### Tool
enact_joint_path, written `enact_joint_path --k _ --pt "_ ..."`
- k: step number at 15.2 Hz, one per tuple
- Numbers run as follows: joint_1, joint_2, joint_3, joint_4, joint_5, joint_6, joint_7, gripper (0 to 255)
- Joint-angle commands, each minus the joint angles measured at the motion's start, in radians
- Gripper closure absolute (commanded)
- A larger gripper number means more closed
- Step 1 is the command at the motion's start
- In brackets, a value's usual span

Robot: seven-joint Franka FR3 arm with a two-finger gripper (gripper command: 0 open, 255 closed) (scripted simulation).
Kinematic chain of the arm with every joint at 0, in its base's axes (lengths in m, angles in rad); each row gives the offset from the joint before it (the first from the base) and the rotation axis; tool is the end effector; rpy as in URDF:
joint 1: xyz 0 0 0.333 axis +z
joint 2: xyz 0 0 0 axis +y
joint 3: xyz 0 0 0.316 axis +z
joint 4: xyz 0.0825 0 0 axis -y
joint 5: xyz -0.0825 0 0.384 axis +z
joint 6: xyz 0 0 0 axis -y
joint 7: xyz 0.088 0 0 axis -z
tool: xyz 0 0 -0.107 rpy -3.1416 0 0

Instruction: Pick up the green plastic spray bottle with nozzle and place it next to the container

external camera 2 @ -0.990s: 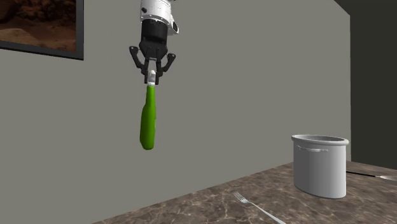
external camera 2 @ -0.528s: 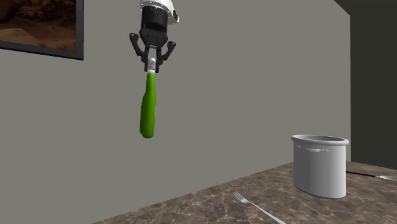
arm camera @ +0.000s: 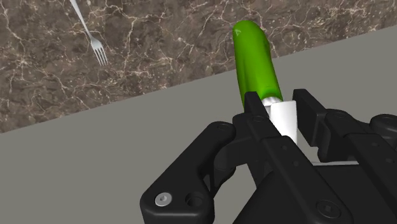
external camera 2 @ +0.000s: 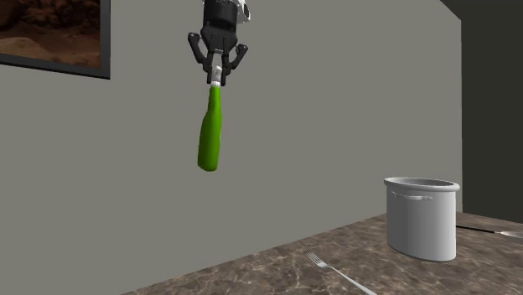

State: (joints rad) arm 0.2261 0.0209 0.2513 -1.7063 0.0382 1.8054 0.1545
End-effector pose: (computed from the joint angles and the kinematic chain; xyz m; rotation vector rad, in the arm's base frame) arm 0.5118 0.2669 0.5695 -3.0370 -0.4827 -0.0949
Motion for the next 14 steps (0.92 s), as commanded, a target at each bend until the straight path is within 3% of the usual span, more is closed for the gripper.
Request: enact_joint_path --k 1,14 --pt "-0.026 -0.030 -0.024 -0.031 0.012 0.000 -0.053 255" --pt "-0.167 -0.147 -0.196 -0.161 0.039 -0.005 -0.372 255"
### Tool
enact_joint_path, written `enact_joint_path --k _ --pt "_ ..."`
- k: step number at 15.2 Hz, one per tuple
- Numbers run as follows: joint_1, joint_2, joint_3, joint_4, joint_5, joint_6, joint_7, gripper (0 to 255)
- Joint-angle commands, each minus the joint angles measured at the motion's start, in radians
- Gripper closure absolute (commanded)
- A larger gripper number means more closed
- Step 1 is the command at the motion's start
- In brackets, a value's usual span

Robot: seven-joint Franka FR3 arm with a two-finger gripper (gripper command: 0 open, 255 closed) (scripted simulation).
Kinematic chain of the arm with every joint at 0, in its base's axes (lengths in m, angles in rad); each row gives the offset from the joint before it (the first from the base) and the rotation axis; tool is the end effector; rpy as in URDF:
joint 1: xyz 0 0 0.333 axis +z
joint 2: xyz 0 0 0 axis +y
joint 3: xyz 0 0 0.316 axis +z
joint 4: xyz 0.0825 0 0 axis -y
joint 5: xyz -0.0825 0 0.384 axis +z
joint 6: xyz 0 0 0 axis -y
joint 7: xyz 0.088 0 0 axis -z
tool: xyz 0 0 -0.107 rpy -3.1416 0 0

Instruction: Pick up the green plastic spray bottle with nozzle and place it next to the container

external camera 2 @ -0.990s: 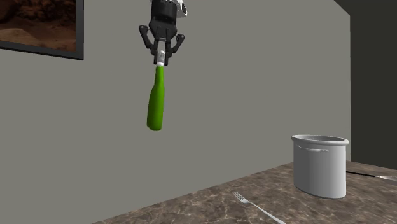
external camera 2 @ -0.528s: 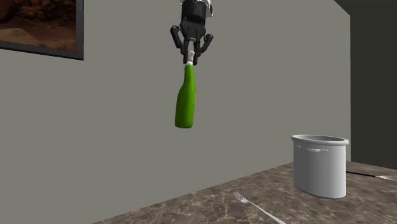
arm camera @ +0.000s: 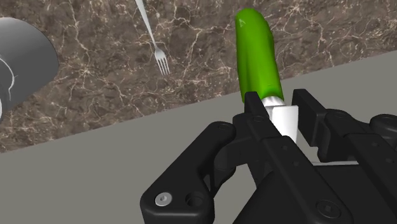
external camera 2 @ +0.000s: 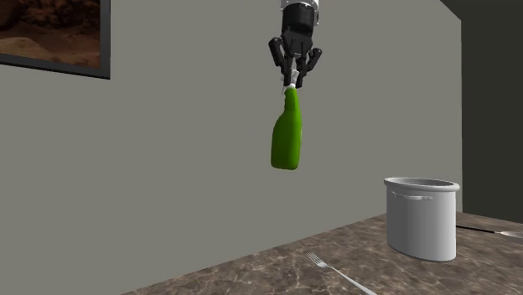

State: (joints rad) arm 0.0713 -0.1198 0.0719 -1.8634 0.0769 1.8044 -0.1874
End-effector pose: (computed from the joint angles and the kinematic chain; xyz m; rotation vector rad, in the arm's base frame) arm 0.5245 0.0839 0.5704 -3.0367 -0.4820 -0.0954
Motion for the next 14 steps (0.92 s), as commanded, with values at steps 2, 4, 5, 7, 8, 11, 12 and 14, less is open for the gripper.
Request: enact_joint_path --k 2,4,5,7,8,11,12,14 --pt "-0.034 -0.009 -0.043 -0.006 0.000 -0.008 -0.078 255" --pt "-0.055 -0.007 -0.071 -0.004 -0.001 -0.012 -0.126 255" --pt "-0.065 -0.005 -0.085 -0.001 -0.002 -0.015 -0.150 255" --pt "-0.086 0.002 -0.112 0.008 -0.003 -0.020 -0.198 255" --pt "-0.097 0.008 -0.126 0.015 -0.003 -0.023 -0.222 255" --pt "-0.129 0.030 -0.166 0.041 -0.003 -0.033 -0.294 255" --pt "-0.139 0.039 -0.179 0.052 -0.002 -0.037 -0.318 255" --pt "-0.161 0.060 -0.206 0.078 0.000 -0.045 -0.365 255"
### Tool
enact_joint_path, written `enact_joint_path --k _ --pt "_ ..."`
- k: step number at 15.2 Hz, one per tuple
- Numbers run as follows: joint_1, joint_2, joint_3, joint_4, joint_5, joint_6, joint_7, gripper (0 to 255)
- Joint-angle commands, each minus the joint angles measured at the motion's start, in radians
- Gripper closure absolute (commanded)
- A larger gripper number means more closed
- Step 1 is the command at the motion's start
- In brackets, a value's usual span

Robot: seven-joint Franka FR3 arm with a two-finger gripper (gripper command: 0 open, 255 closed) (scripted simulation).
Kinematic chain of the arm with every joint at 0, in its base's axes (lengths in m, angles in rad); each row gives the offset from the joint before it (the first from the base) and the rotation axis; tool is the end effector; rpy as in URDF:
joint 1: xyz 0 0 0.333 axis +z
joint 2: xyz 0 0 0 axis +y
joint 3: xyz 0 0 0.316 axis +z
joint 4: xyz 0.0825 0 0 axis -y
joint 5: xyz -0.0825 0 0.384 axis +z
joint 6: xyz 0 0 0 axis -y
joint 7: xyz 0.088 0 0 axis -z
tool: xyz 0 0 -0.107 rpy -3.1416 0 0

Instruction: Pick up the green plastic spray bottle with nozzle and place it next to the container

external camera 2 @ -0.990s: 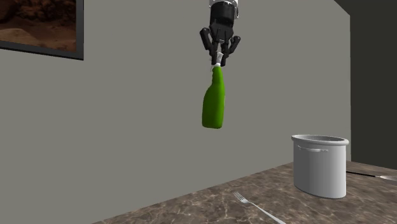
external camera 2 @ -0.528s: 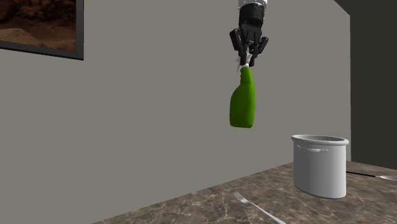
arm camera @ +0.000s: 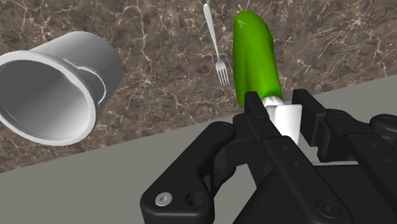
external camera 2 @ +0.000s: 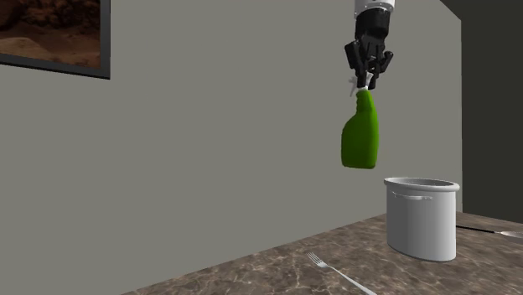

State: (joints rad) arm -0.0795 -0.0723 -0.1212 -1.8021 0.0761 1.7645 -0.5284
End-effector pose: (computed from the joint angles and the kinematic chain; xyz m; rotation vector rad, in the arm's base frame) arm 0.5335 -0.1037 0.5709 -3.0362 -0.4814 -0.0949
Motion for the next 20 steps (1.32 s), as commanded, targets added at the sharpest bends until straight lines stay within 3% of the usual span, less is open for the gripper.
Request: enact_joint_path --k 1,12,20 --pt "-0.021 0.025 -0.025 0.032 0.003 -0.010 -0.048 255" --pt "-0.160 0.231 -0.148 0.288 0.056 -0.090 -0.306 255" --pt "-0.310 0.480 -0.199 0.634 0.139 -0.215 -0.469 255"
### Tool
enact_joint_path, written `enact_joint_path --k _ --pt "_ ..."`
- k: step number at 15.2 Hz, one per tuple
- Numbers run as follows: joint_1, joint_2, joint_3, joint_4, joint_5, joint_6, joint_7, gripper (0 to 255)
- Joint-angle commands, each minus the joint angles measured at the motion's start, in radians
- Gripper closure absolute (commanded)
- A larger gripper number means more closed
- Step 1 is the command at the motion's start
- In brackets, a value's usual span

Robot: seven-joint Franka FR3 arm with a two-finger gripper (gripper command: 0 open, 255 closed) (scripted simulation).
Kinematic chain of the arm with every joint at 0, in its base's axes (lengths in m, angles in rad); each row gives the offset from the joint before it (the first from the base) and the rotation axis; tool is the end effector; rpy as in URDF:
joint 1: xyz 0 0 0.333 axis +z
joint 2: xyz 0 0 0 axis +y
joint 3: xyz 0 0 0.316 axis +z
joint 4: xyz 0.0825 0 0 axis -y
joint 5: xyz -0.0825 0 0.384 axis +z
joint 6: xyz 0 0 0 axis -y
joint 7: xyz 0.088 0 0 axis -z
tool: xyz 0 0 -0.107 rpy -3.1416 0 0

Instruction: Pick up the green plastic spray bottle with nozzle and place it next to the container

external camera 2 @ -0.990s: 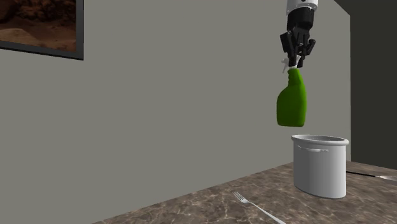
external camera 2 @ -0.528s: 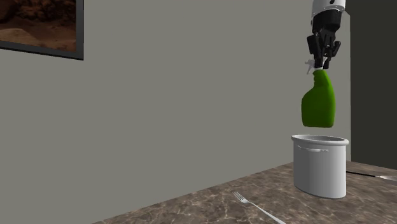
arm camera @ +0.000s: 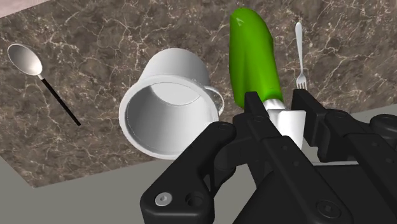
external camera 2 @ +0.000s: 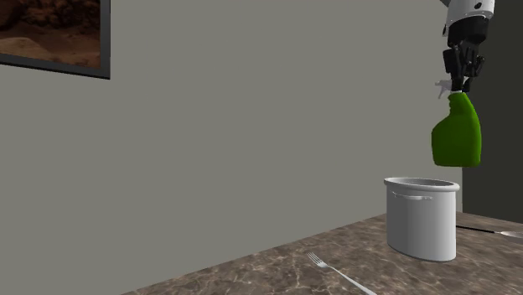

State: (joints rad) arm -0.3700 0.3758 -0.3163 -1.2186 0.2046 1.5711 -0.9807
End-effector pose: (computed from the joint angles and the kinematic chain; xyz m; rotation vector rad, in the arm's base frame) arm 0.5496 -0.3689 0.5705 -3.0364 -0.4809 -0.0953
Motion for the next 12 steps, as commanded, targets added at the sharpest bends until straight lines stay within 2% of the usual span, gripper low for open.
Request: enact_joint_path --k 1,4,5,8,12 --pt "-0.044 0.073 -0.006 0.112 0.023 -0.045 -0.033 255" --pt "-0.135 0.228 -0.004 0.361 0.067 -0.145 -0.071 255" --pt "-0.188 0.326 0.004 0.531 0.090 -0.216 -0.075 255" --pt "-0.160 0.269 -0.001 0.388 0.075 -0.132 -0.089 255" --pt "-0.136 0.228 -0.007 0.262 0.066 -0.050 -0.101 255"
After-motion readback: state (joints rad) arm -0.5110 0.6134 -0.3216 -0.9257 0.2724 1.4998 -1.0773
